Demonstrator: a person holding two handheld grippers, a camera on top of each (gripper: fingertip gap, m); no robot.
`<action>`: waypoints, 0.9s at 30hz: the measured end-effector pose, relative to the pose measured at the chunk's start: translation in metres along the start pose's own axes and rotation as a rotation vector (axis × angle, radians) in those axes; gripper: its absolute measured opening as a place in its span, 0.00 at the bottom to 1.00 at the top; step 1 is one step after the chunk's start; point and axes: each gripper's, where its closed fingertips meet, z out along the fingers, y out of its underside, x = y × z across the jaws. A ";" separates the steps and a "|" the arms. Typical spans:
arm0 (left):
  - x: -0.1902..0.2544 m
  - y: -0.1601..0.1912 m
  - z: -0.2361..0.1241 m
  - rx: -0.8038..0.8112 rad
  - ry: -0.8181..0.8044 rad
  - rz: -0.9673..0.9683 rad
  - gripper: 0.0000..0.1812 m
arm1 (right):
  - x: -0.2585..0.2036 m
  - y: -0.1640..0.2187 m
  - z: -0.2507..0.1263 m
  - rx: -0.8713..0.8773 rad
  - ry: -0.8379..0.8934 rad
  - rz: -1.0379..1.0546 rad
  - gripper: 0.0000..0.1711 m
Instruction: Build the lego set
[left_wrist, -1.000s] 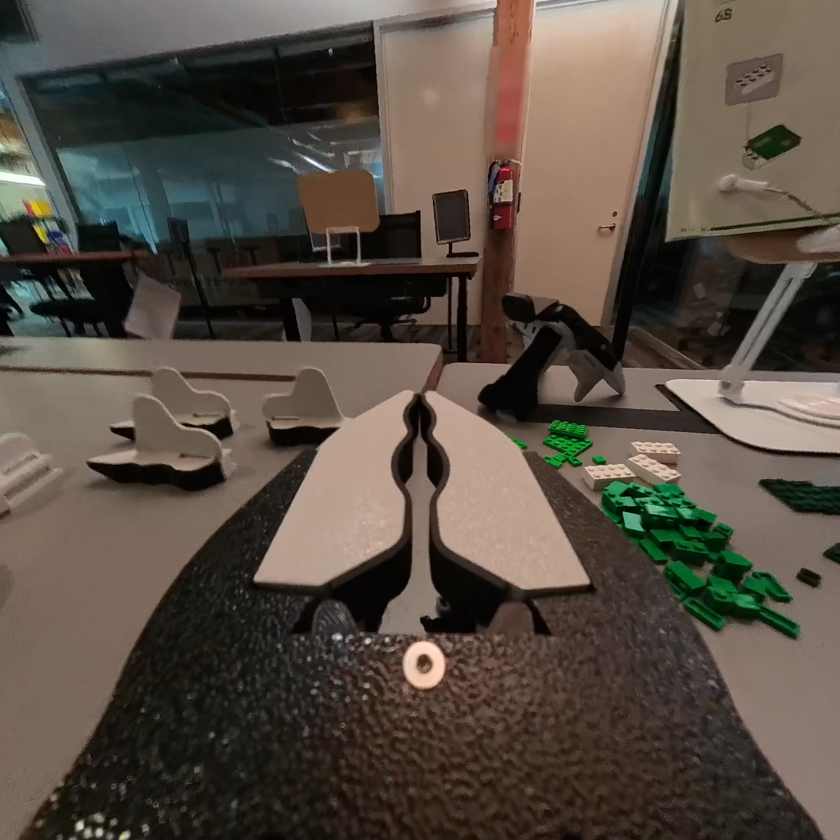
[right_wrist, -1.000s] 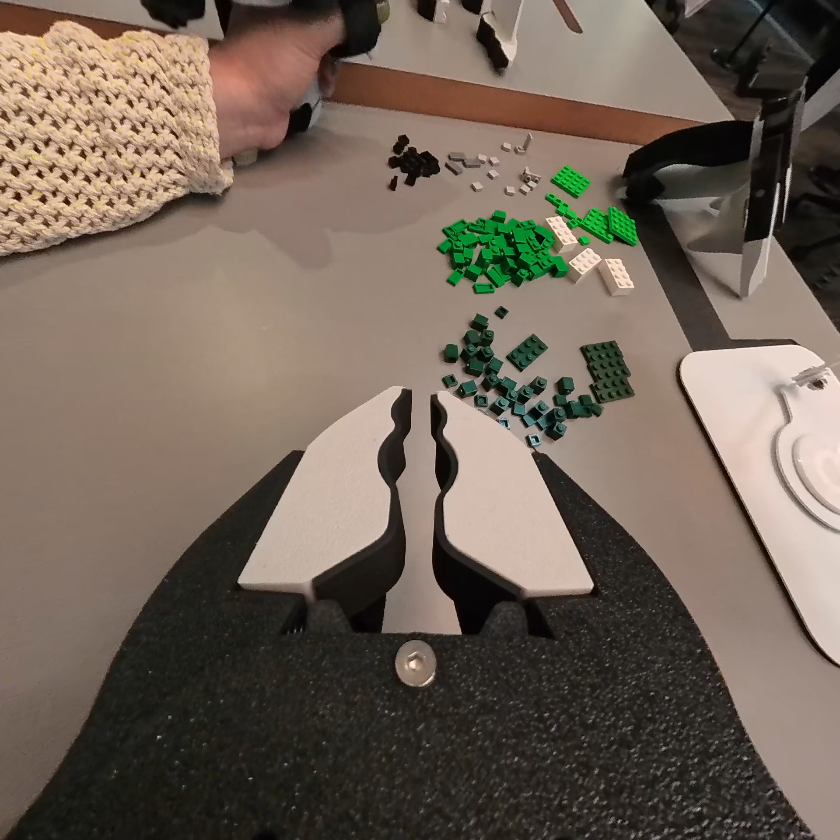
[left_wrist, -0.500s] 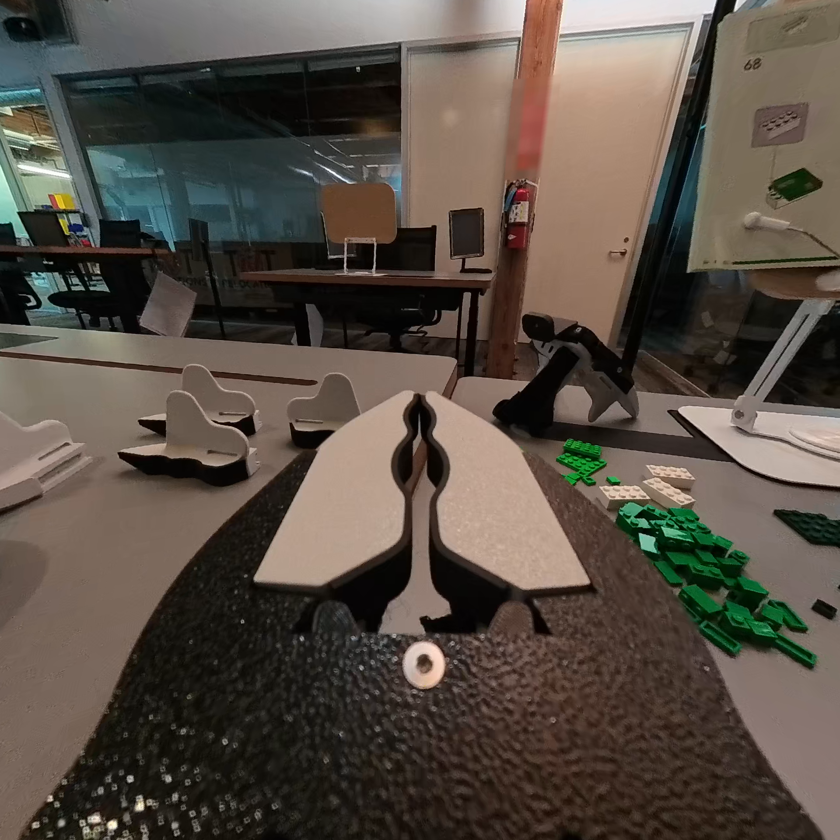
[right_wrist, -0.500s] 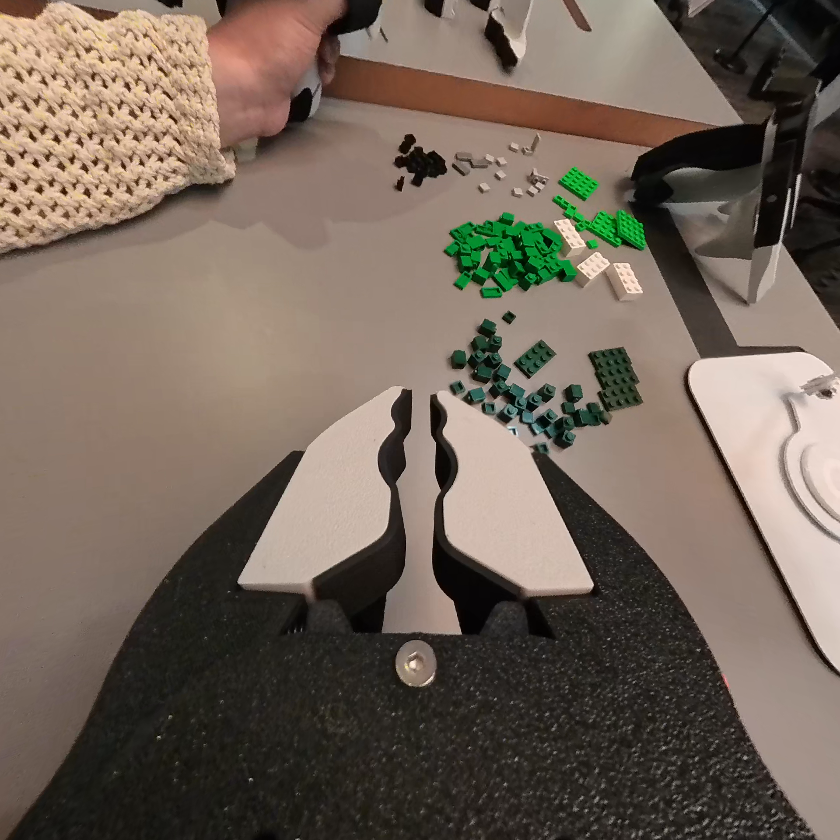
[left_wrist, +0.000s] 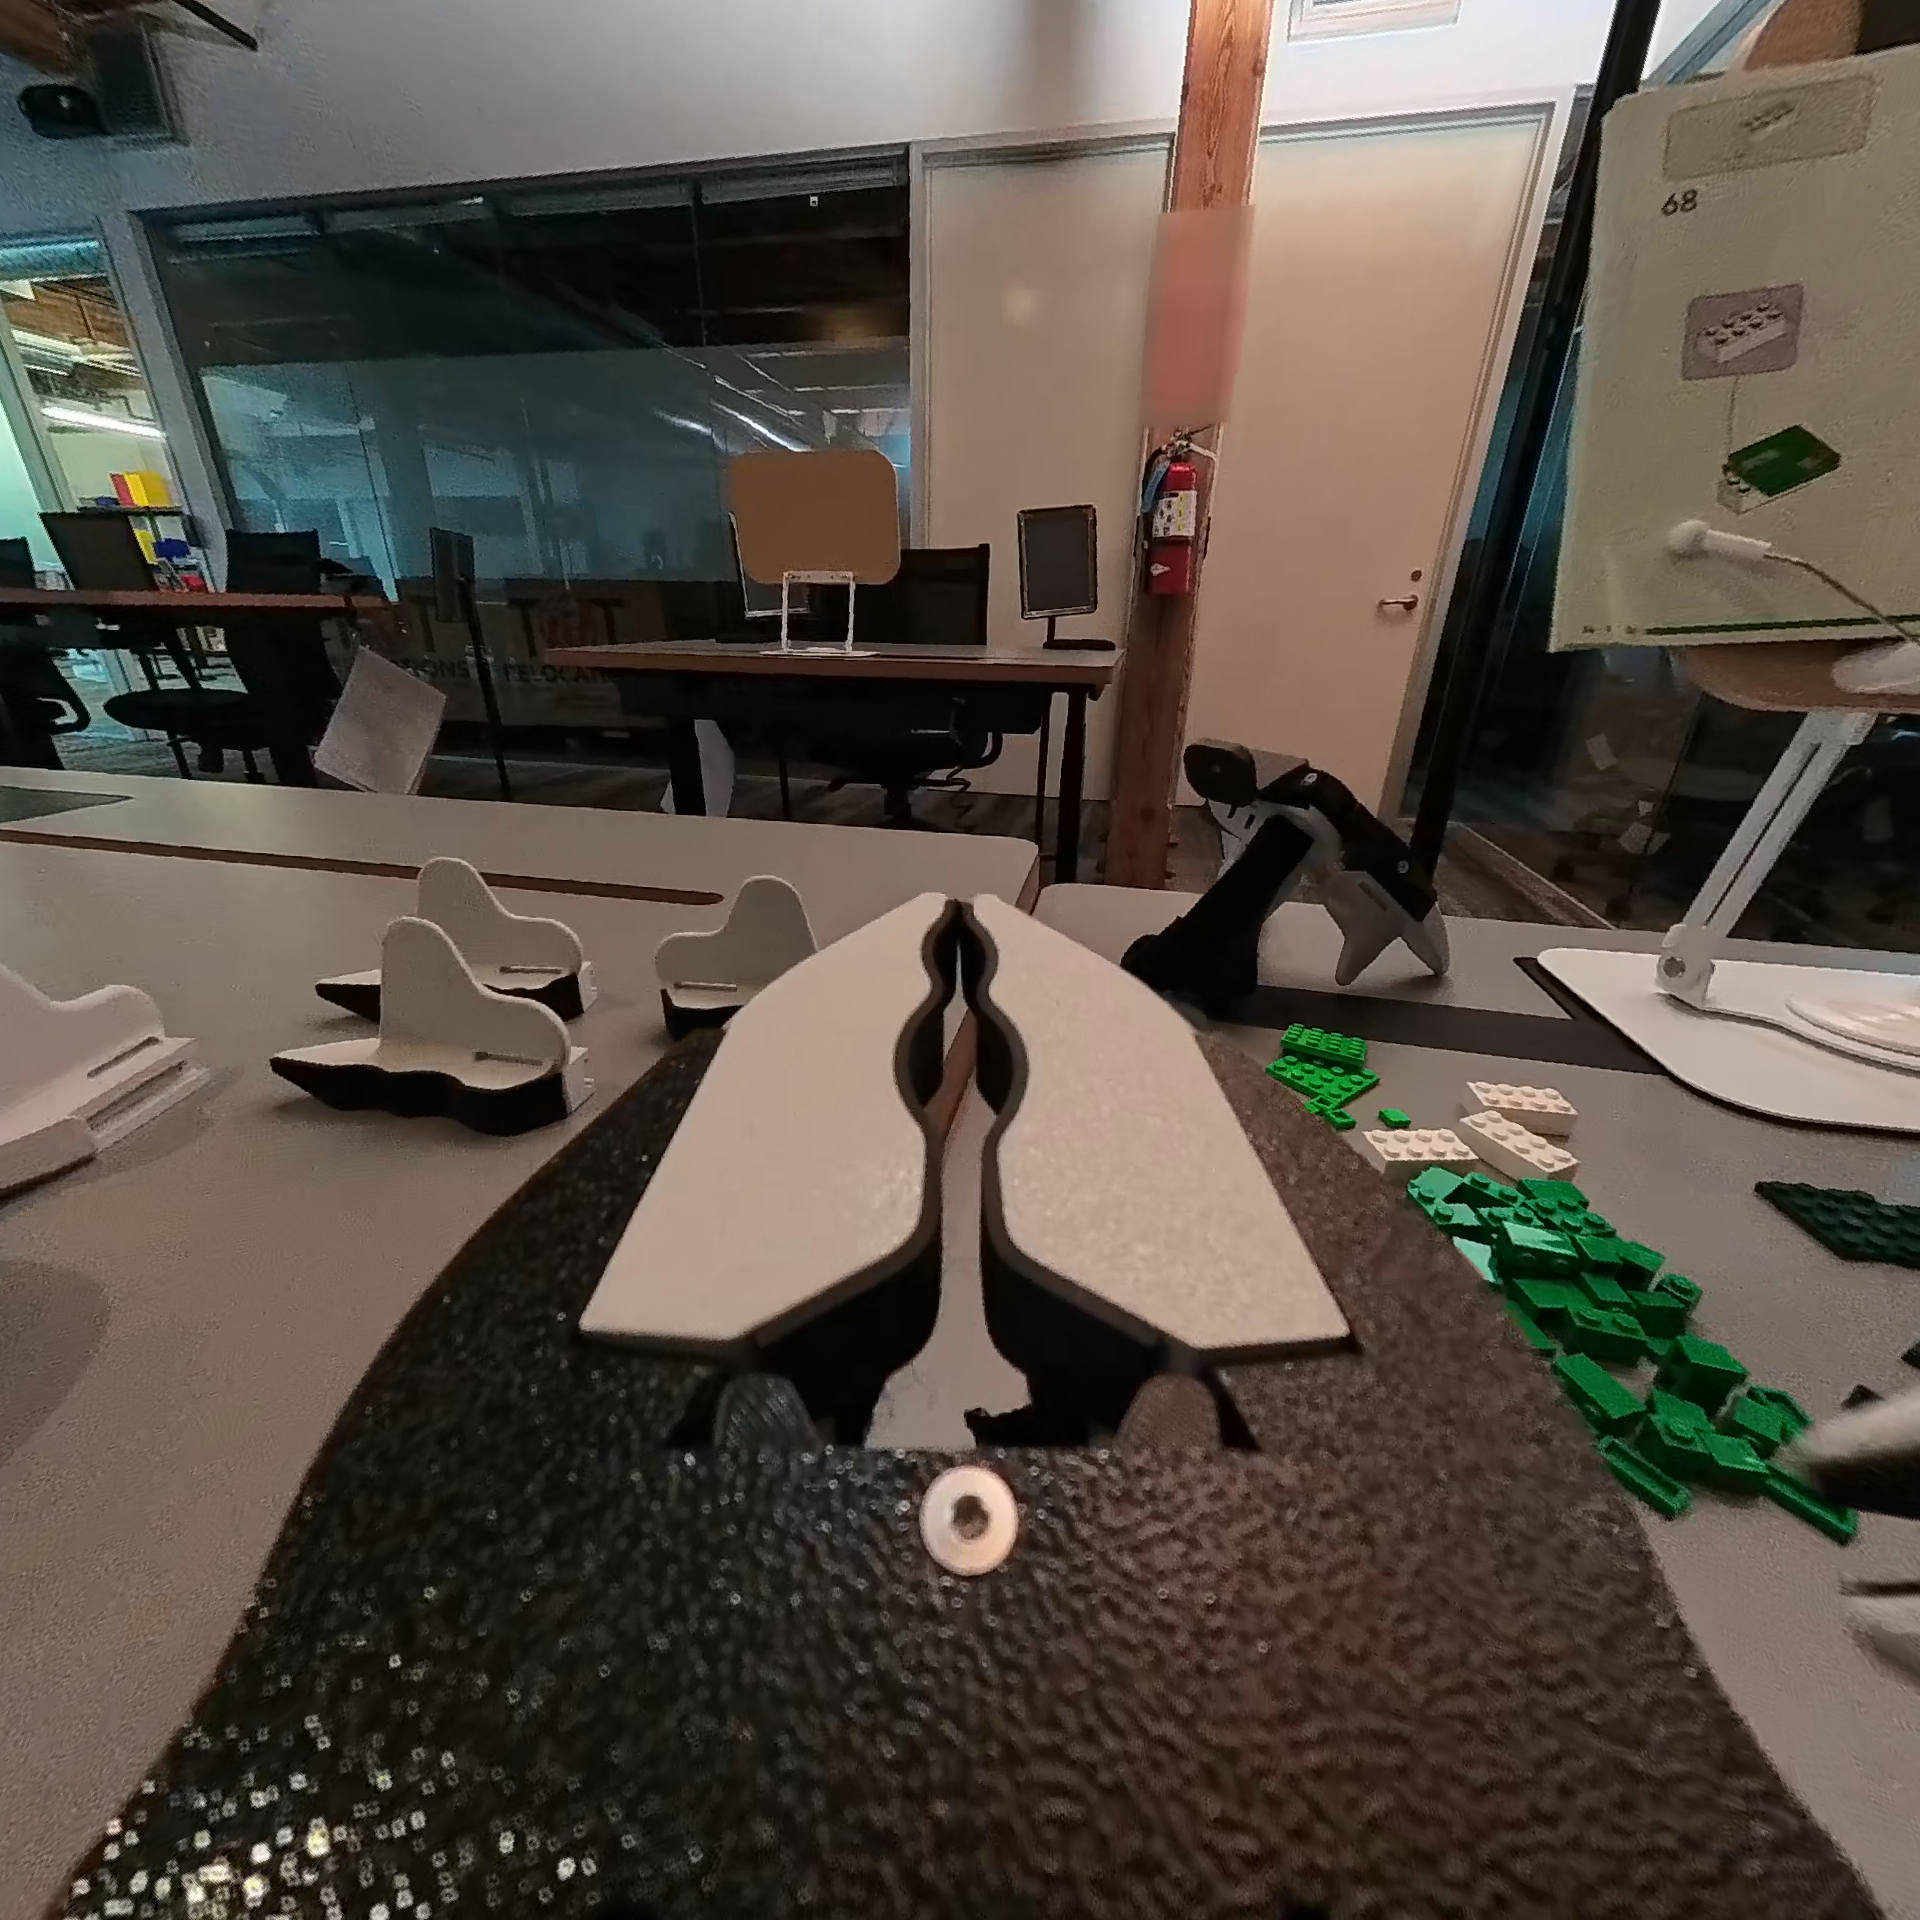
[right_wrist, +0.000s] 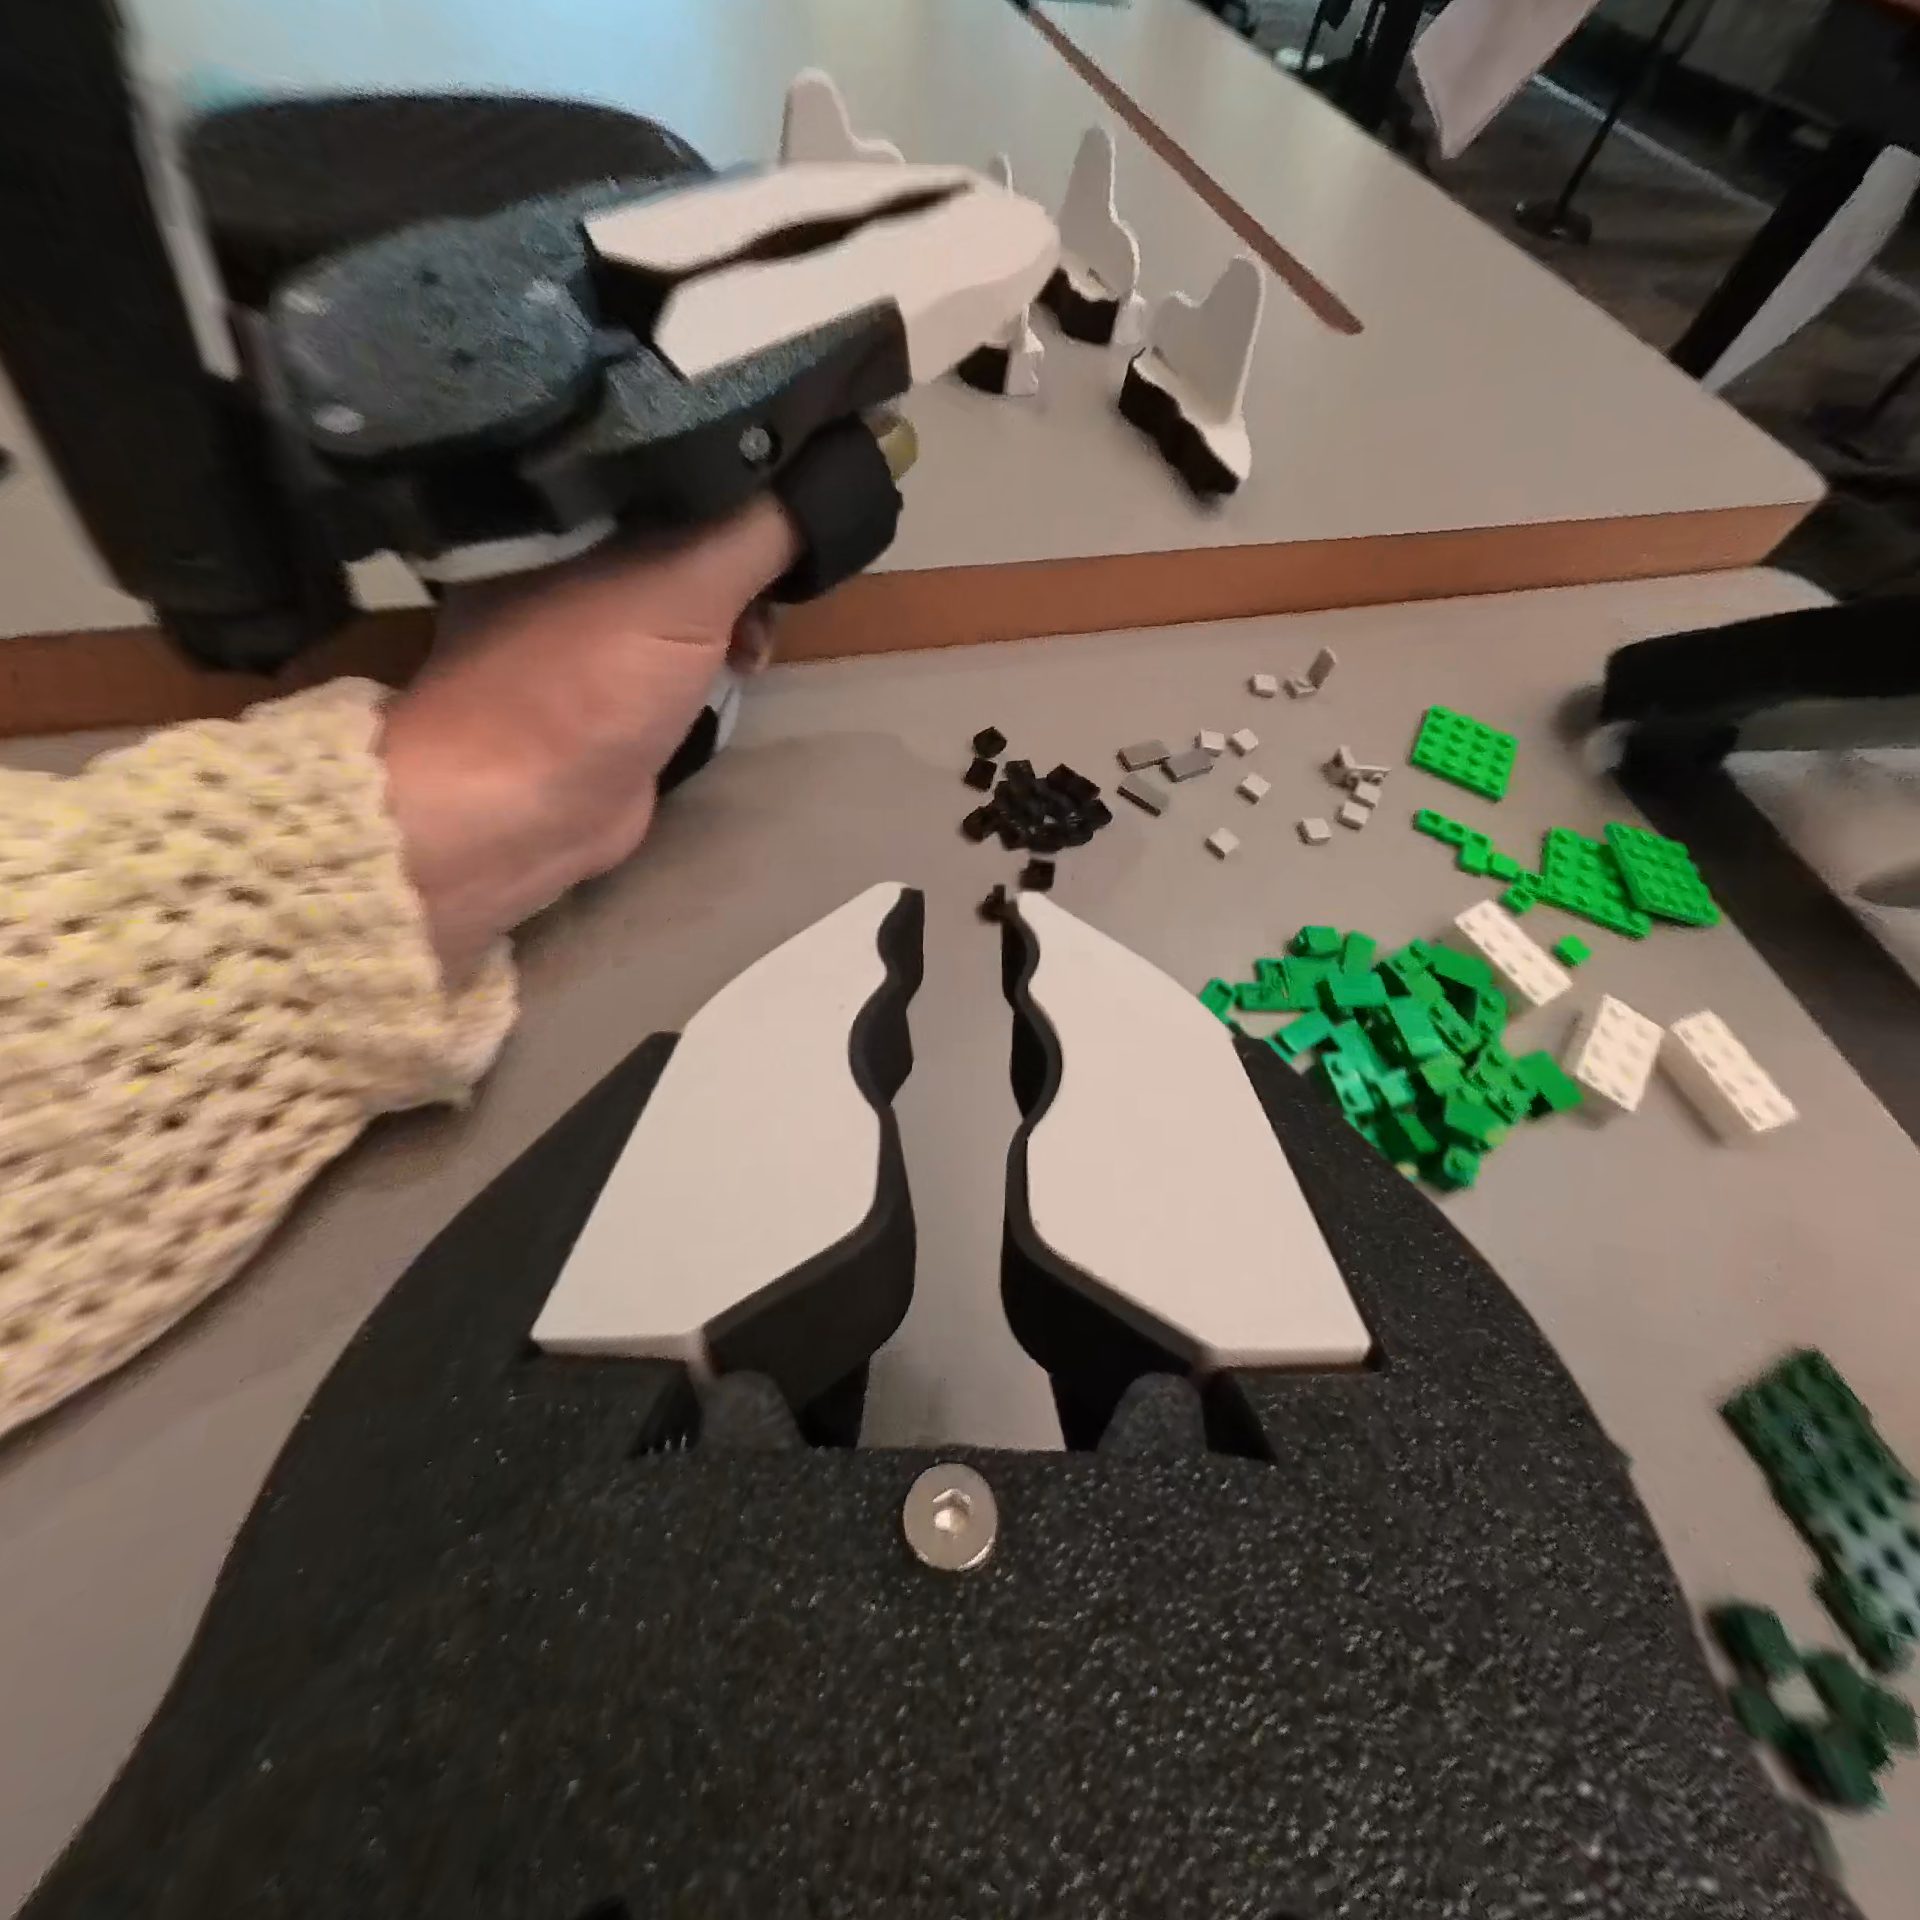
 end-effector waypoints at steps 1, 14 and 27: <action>0.001 -0.001 0.000 0.002 0.003 -0.001 0.00 | 0.001 0.004 0.012 -0.023 0.005 -0.009 0.09; 0.005 -0.014 -0.002 0.074 0.040 -0.090 0.00 | 0.012 0.025 0.063 -0.126 0.003 0.119 0.11; 0.006 -0.012 0.000 0.065 0.054 -0.144 0.00 | 0.012 0.030 0.066 -0.161 -0.018 0.152 0.14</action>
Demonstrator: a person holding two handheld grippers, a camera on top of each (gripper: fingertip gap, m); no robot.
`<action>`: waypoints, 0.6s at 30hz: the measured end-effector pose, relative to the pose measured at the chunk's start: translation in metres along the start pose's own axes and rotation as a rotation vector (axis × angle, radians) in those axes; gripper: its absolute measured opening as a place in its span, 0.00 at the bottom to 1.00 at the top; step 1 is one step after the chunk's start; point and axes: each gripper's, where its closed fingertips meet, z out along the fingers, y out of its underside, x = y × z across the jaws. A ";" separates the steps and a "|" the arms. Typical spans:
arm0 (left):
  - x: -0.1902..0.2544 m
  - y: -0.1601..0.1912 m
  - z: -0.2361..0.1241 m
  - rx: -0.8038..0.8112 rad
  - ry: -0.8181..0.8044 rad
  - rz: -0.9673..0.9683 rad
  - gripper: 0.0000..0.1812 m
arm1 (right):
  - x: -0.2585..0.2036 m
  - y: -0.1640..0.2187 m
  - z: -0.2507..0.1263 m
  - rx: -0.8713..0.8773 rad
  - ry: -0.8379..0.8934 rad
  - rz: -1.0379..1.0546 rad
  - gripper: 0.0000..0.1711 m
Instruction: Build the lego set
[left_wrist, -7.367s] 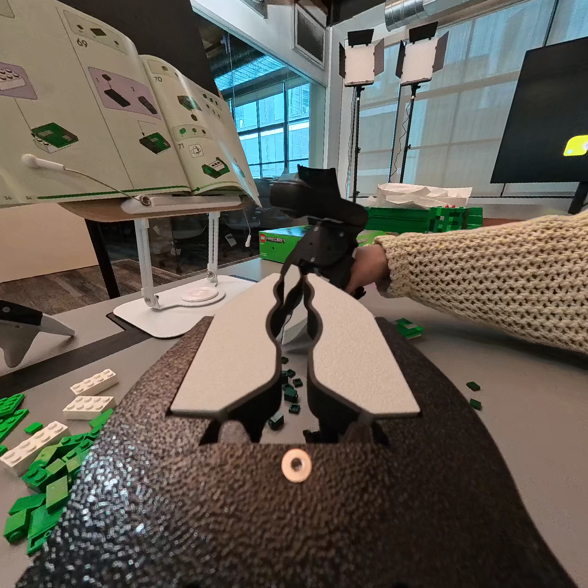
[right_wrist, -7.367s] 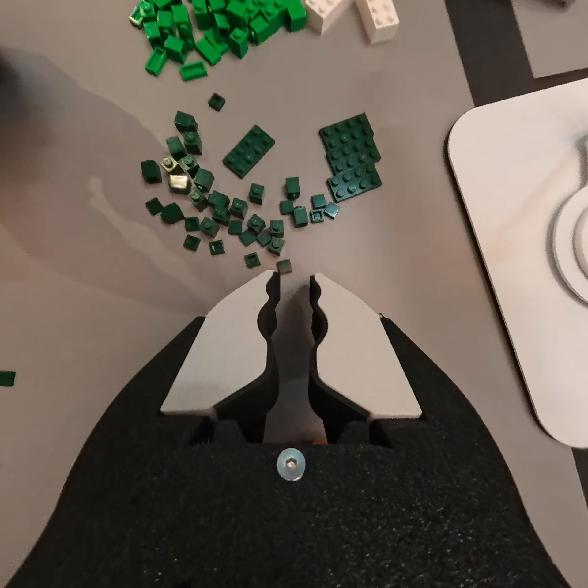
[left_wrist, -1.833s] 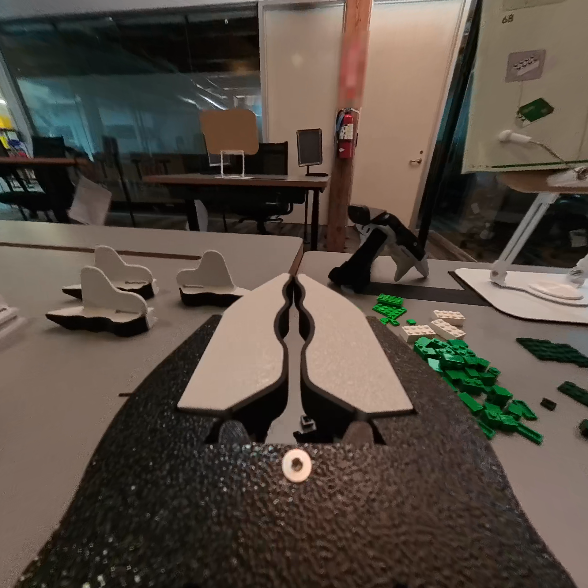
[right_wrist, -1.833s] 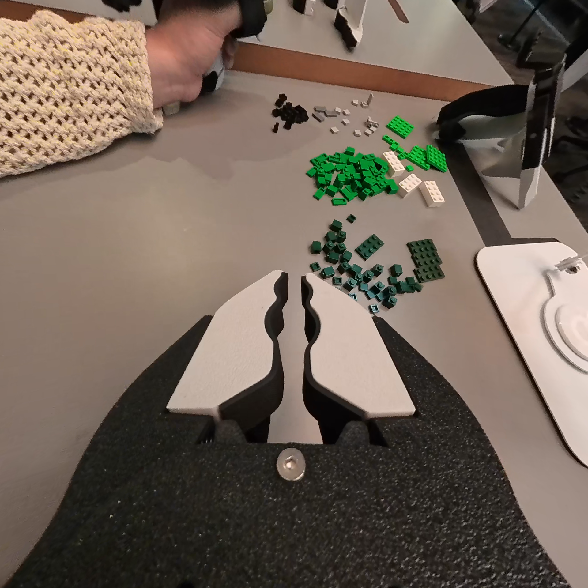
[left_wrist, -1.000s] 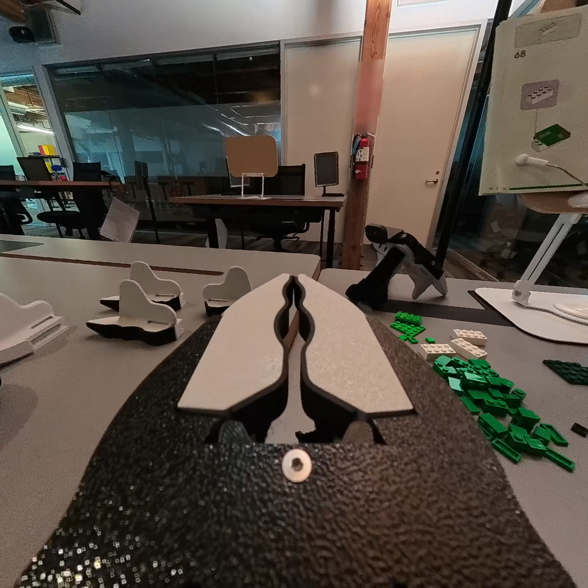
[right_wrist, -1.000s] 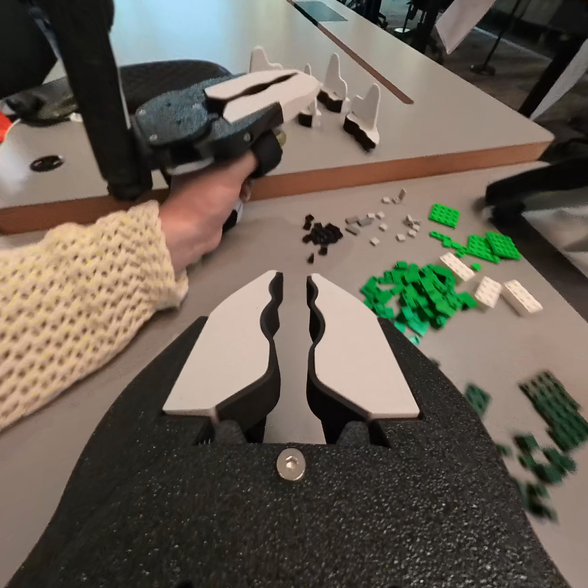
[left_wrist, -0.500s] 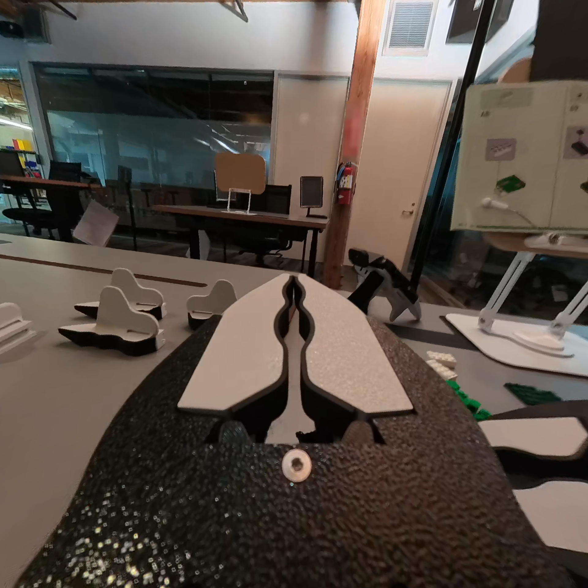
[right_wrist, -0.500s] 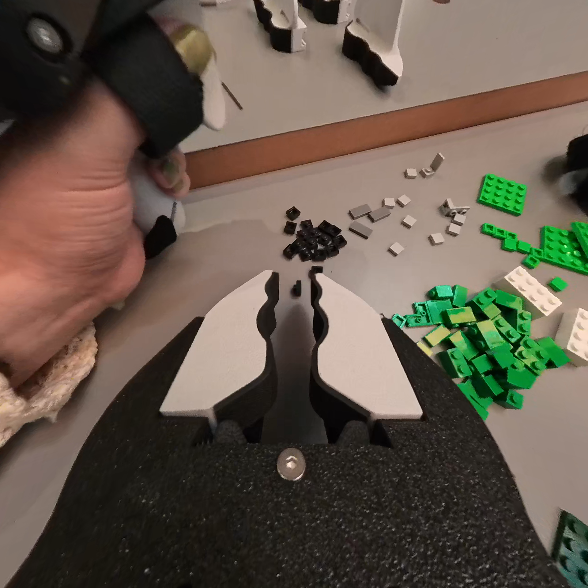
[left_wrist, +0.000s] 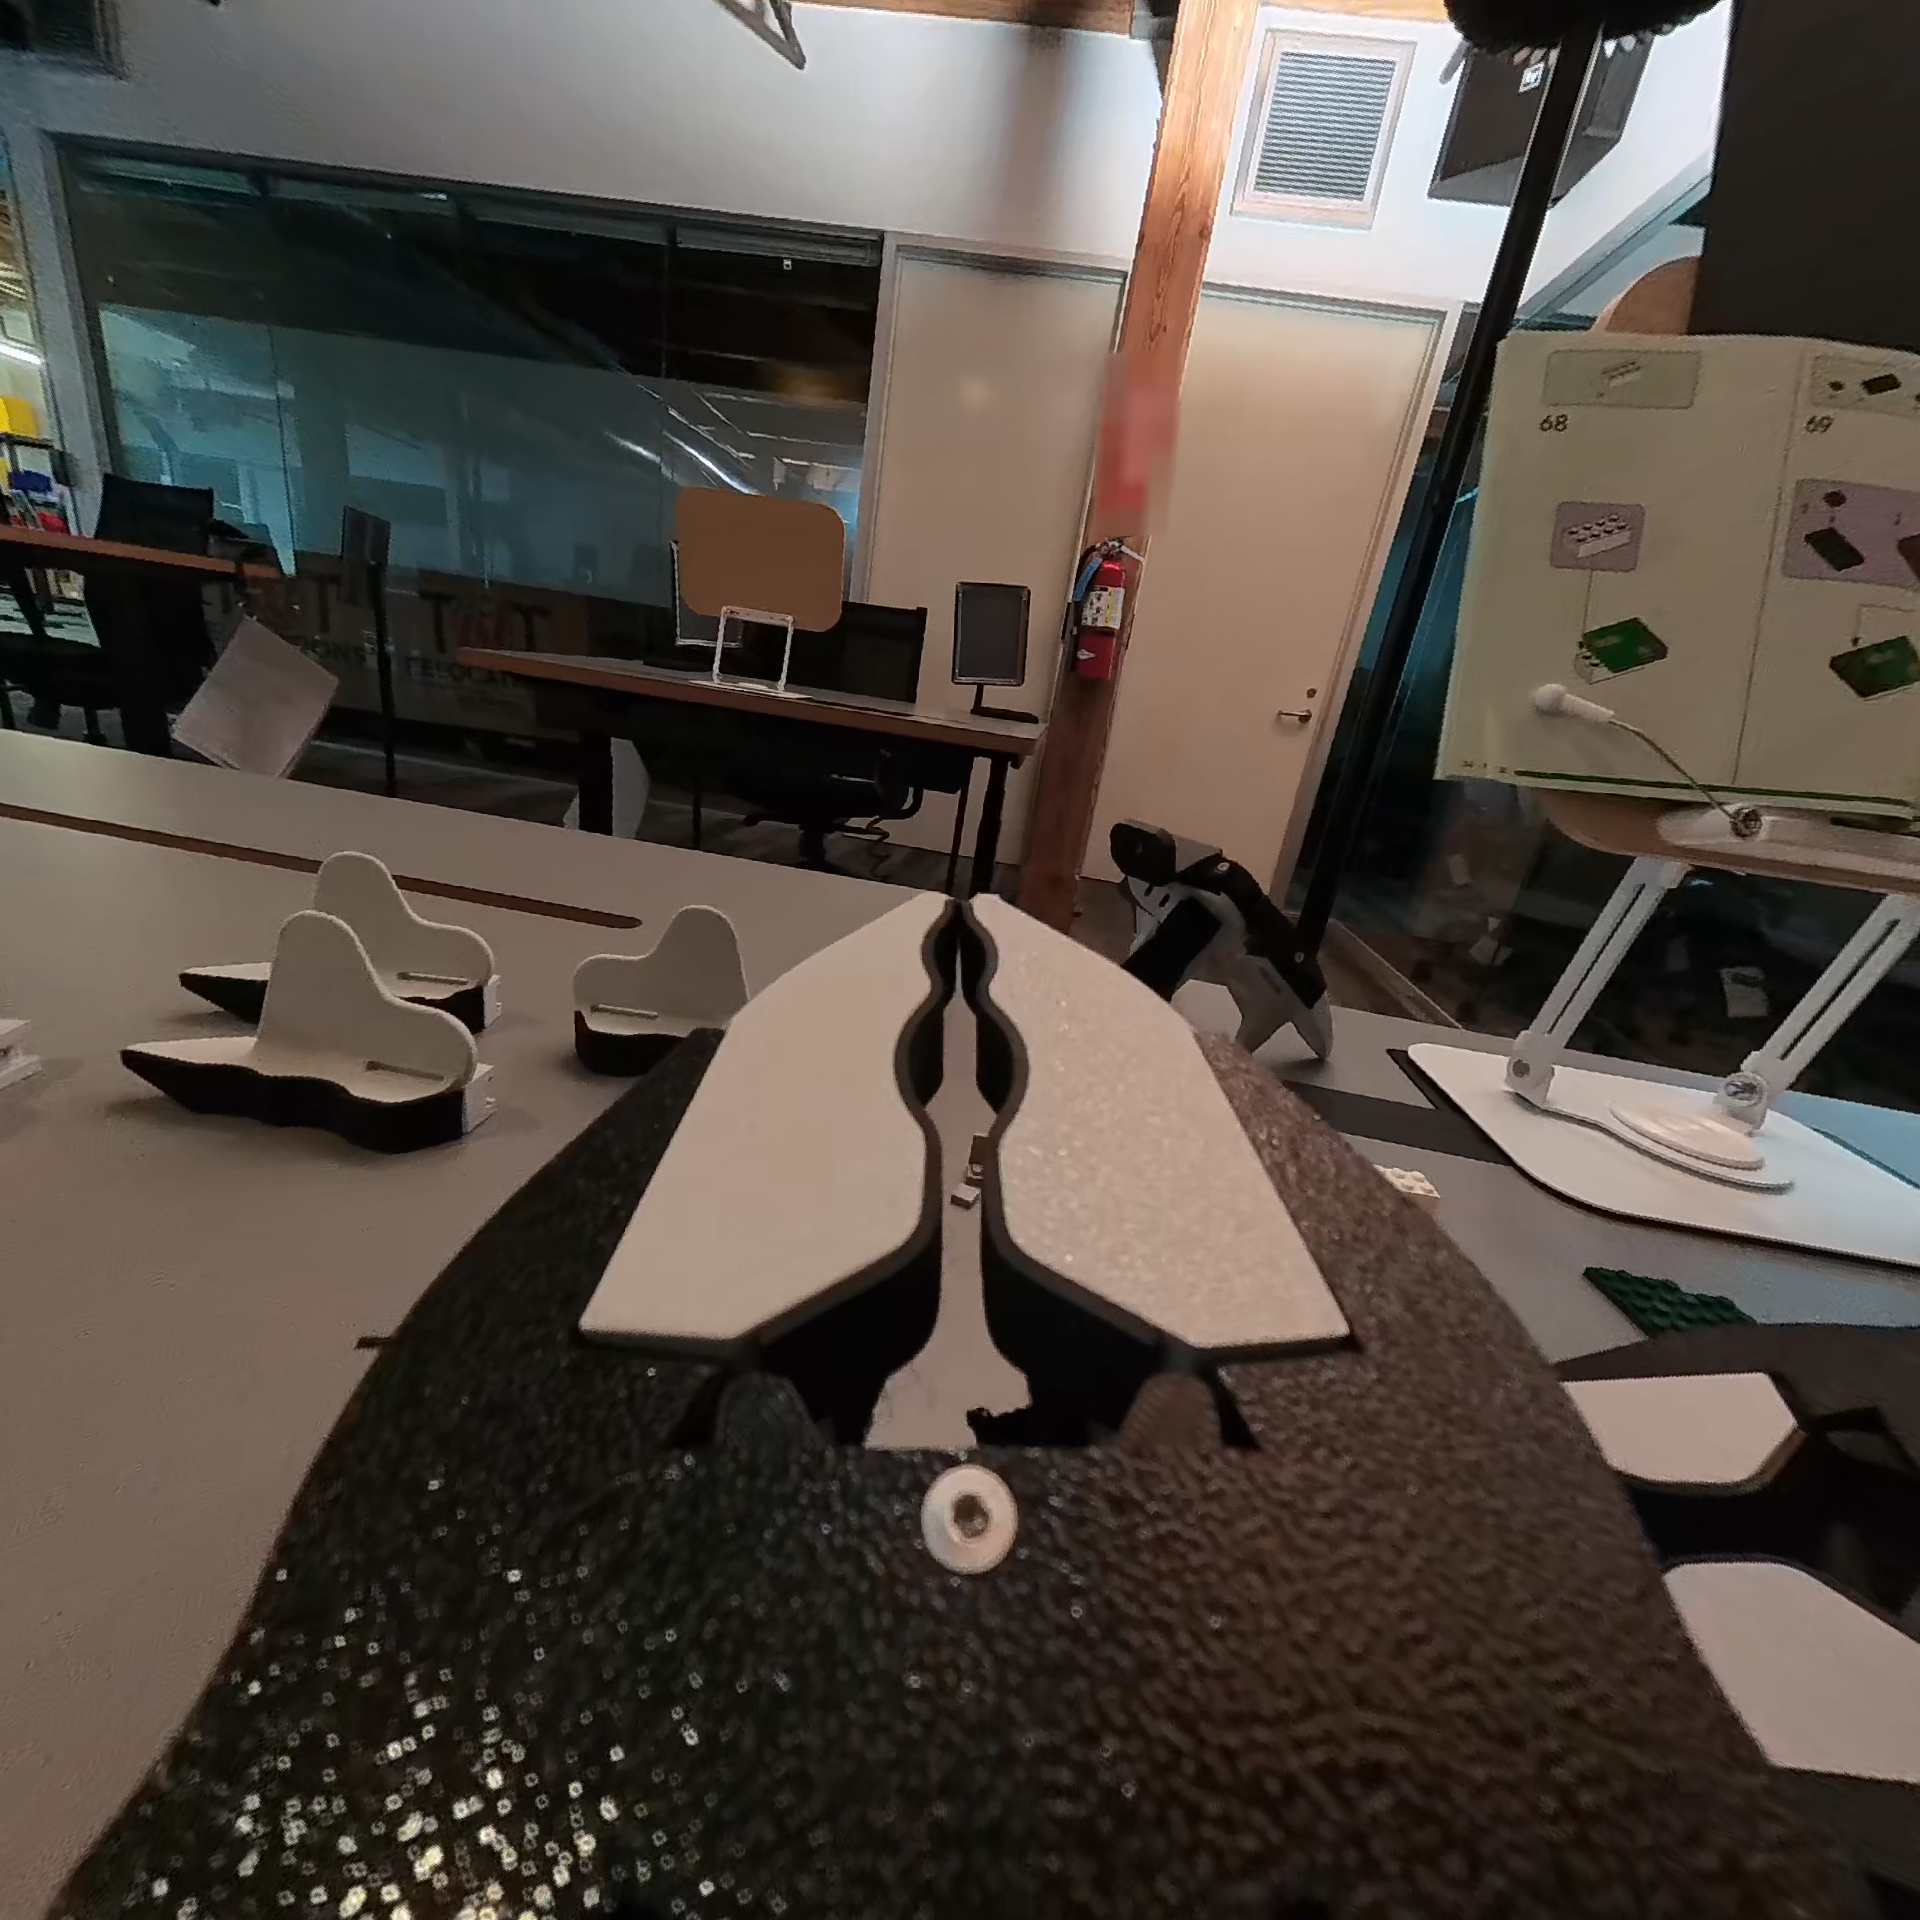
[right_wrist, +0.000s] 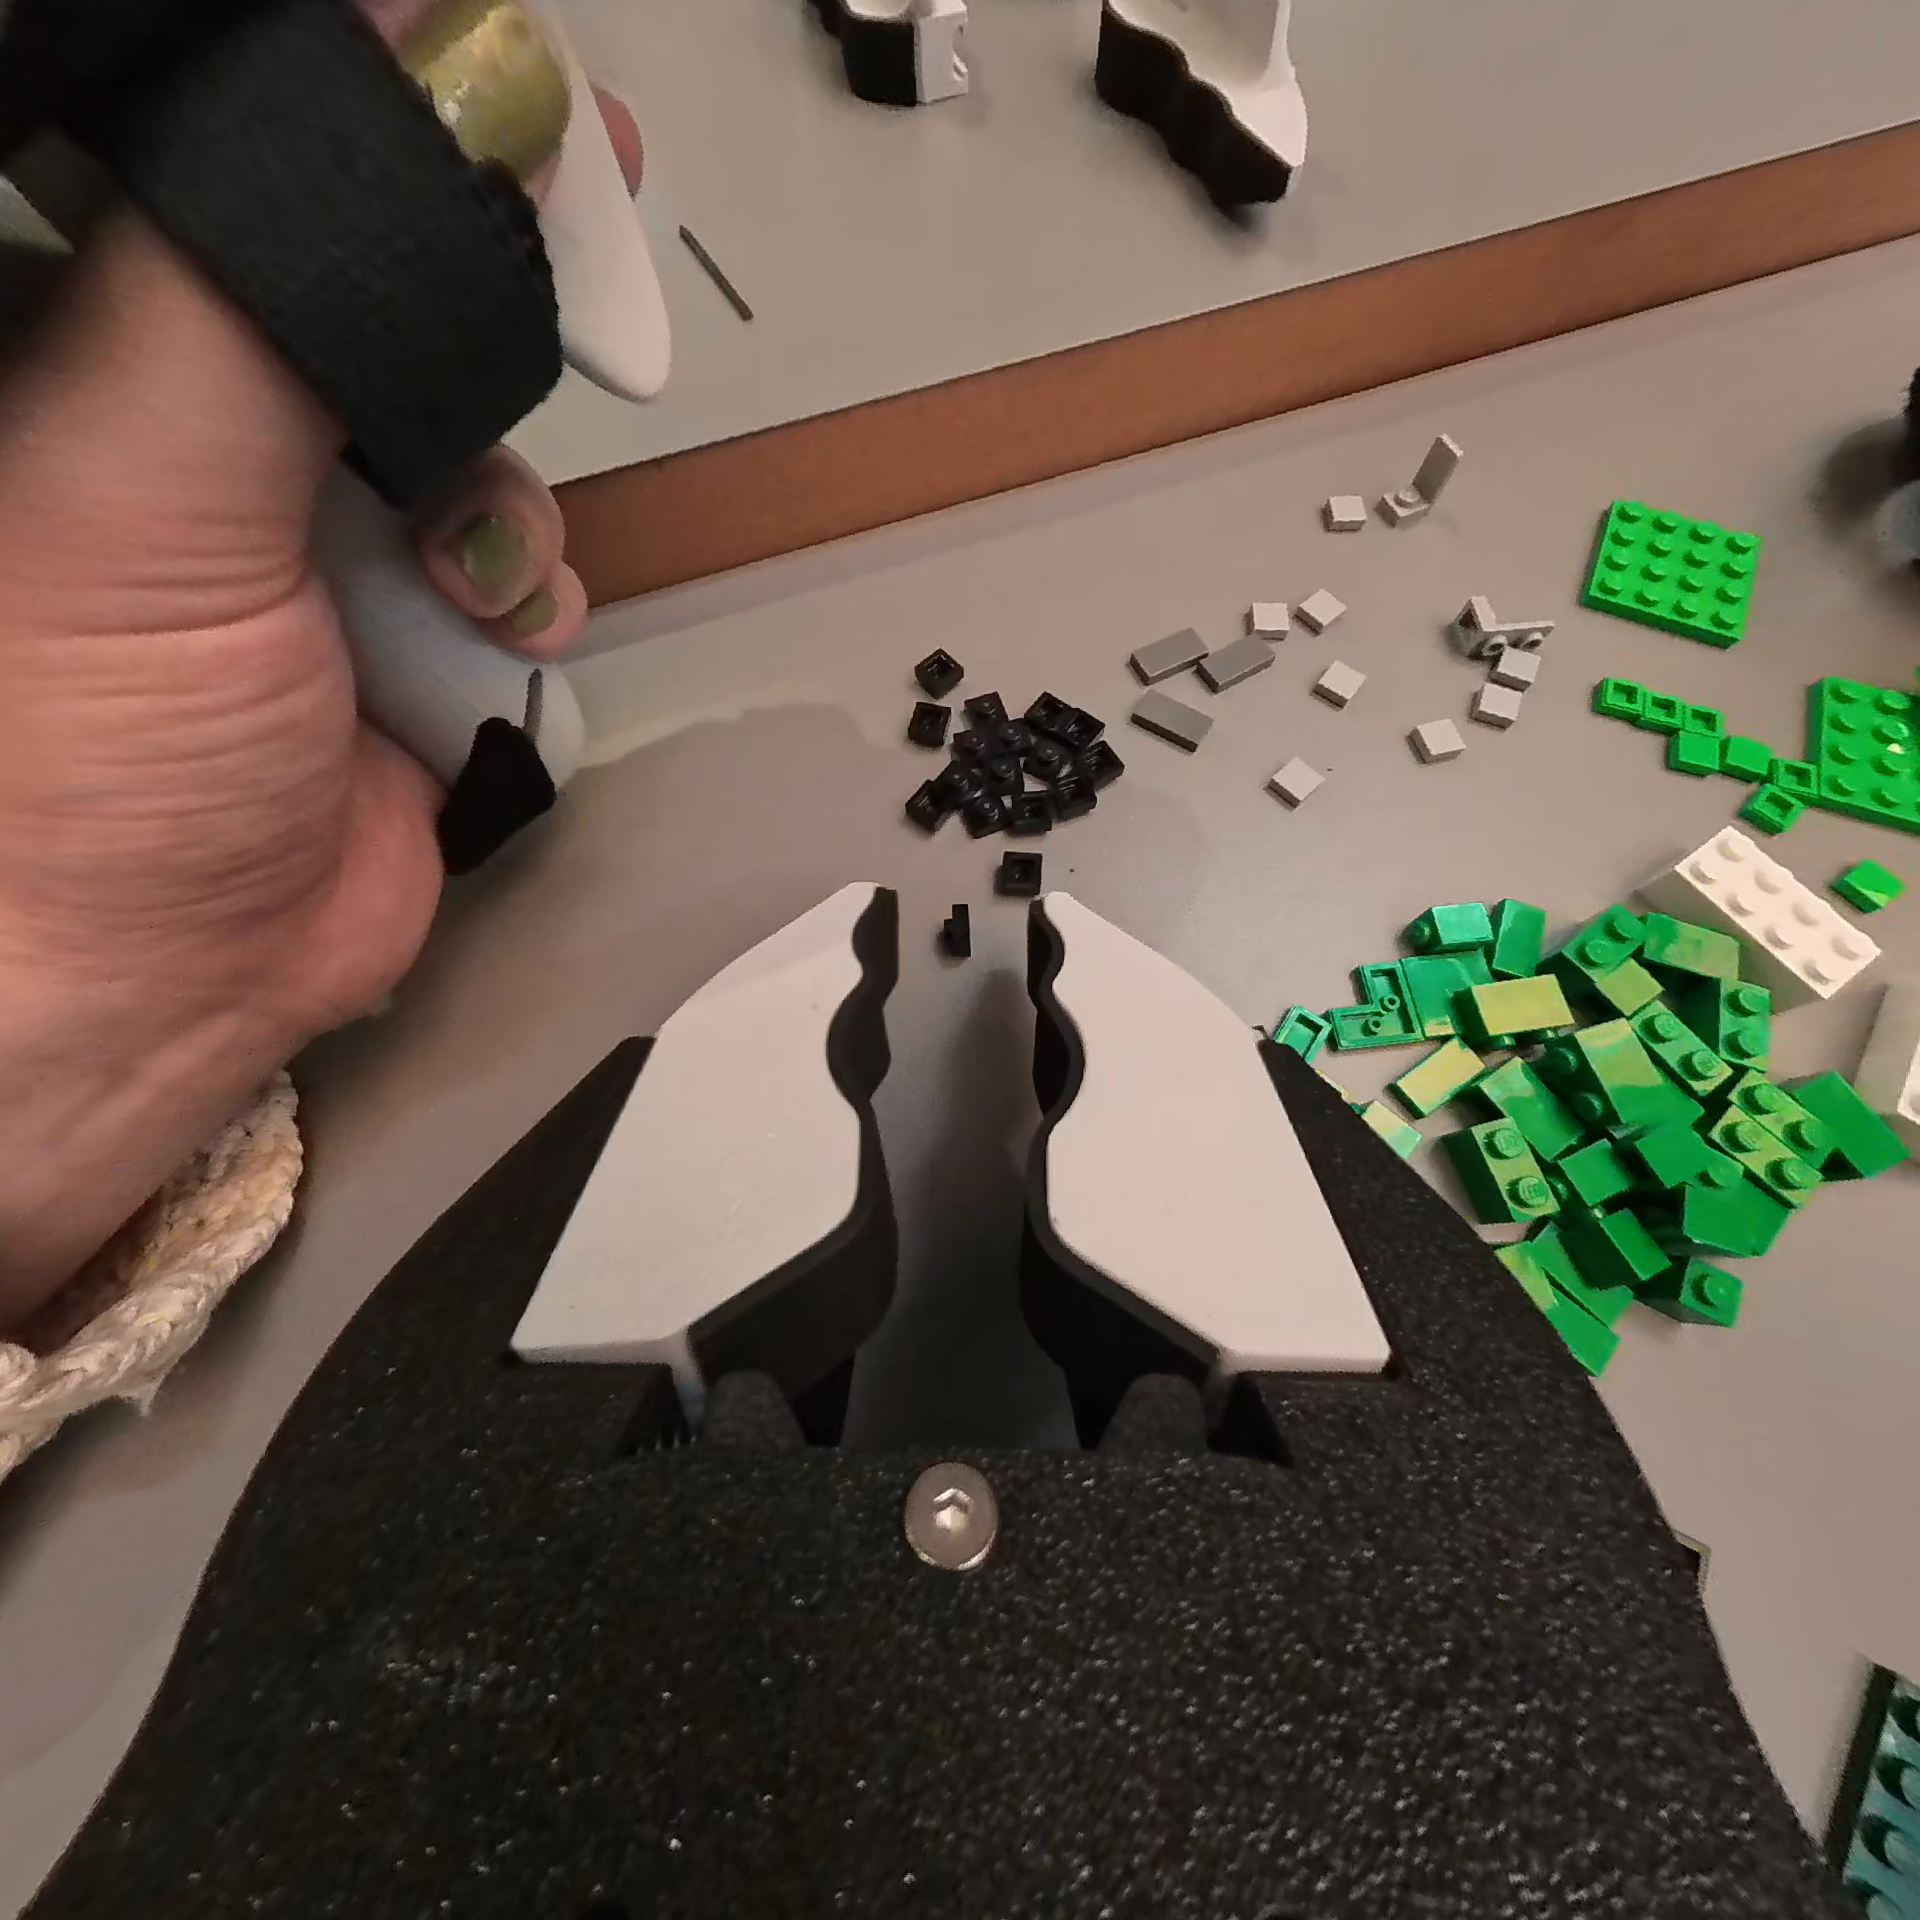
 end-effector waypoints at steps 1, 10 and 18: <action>0.001 0.000 0.000 0.000 0.002 0.004 0.00 | 0.000 0.000 0.000 -0.001 0.001 0.000 0.13; -0.010 -0.005 -0.003 0.015 -0.036 0.026 0.00 | 0.002 0.001 0.001 -0.014 0.022 -0.009 0.10; -0.015 -0.005 -0.004 0.014 -0.044 0.008 0.00 | 0.001 0.008 0.007 -0.071 0.051 -0.065 0.08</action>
